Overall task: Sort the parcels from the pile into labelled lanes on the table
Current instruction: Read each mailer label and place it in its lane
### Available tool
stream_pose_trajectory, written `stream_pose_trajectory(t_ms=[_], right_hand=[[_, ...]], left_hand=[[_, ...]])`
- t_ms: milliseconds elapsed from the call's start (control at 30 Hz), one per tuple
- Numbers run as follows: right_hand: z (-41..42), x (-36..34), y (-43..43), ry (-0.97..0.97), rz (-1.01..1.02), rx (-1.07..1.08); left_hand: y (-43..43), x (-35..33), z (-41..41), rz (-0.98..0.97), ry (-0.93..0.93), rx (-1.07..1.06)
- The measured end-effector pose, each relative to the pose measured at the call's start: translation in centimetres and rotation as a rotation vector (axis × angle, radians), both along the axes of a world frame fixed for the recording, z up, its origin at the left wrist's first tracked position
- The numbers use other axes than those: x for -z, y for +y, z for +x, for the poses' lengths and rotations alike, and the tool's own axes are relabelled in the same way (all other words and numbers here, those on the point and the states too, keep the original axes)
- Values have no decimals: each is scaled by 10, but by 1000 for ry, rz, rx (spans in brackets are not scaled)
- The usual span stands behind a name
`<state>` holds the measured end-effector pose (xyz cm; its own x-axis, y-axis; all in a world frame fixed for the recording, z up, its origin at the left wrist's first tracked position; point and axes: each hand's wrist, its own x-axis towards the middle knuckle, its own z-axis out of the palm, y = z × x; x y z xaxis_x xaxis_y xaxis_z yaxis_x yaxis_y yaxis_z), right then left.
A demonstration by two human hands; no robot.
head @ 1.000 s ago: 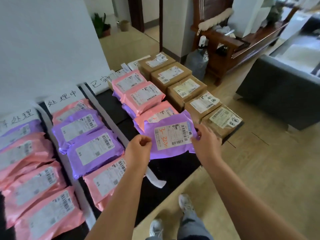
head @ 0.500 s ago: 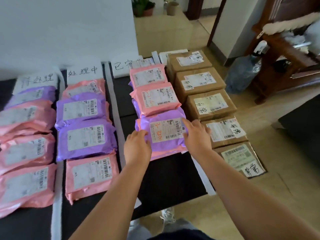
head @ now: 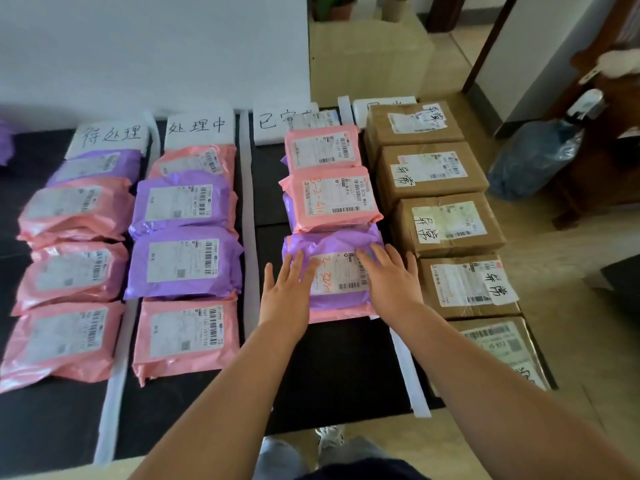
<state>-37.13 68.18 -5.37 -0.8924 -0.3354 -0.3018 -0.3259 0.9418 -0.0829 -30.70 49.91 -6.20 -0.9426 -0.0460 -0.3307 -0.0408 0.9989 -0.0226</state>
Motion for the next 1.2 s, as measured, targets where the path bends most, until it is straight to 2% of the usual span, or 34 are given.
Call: stream_pose_trajectory(t_ms=[233, 500, 633, 933, 1100, 1200], right_hand=[[-1, -4, 1, -10, 19, 17], [16, -15, -6, 75, -88, 121], [27, -24, -24, 126, -134, 102], [77, -66, -129, 223, -301, -97], [129, -84, -209, 265, -335, -224], [175, -88, -262, 217, -348, -267]], left_hand=[[1, -4, -3, 60, 14, -54], [-4, -14, 19, 103, 110, -117], [-18, -29, 35, 133, 190, -174], [-96, -67, 99, 123, 309, -353], [-166, -76, 165, 114, 339, -450], [-211, -84, 214, 108, 336, -510]])
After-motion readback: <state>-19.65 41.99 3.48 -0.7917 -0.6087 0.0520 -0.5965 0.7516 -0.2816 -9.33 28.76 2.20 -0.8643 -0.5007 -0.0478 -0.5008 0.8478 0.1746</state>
